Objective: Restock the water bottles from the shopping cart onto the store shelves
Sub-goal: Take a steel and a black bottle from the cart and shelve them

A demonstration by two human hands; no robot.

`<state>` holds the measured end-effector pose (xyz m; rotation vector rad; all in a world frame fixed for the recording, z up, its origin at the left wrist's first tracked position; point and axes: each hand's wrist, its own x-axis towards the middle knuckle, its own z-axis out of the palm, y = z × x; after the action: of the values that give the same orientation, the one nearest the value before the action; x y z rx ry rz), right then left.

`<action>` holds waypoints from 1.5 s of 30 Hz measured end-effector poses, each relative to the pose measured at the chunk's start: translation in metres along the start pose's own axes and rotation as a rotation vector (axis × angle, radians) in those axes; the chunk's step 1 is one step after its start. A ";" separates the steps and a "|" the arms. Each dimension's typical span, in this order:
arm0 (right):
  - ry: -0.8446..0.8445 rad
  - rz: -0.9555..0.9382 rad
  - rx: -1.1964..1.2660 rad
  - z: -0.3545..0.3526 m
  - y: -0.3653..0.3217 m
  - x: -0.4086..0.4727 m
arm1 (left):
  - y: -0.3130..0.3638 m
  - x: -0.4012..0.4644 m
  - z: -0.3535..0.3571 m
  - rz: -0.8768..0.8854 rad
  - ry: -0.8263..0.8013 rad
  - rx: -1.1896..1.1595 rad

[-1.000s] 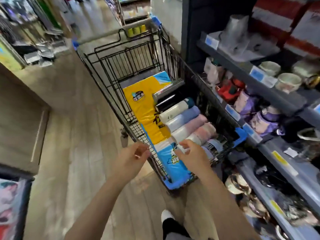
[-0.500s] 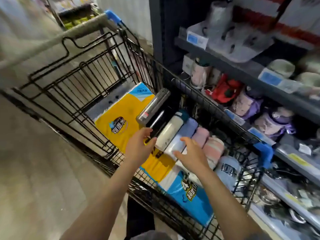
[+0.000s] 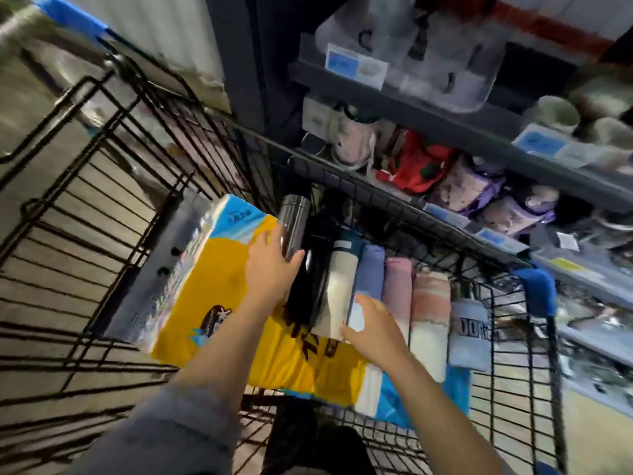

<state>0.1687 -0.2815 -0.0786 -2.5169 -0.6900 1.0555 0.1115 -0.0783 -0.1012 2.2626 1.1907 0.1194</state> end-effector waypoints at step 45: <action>0.328 0.177 0.094 0.071 -0.098 0.084 | -0.094 -0.067 -0.056 -0.011 0.188 -0.107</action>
<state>0.1377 -0.1470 -0.1290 -2.6165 -0.3222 0.6818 -0.0158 -0.0647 -0.0917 2.1879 1.2608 0.3899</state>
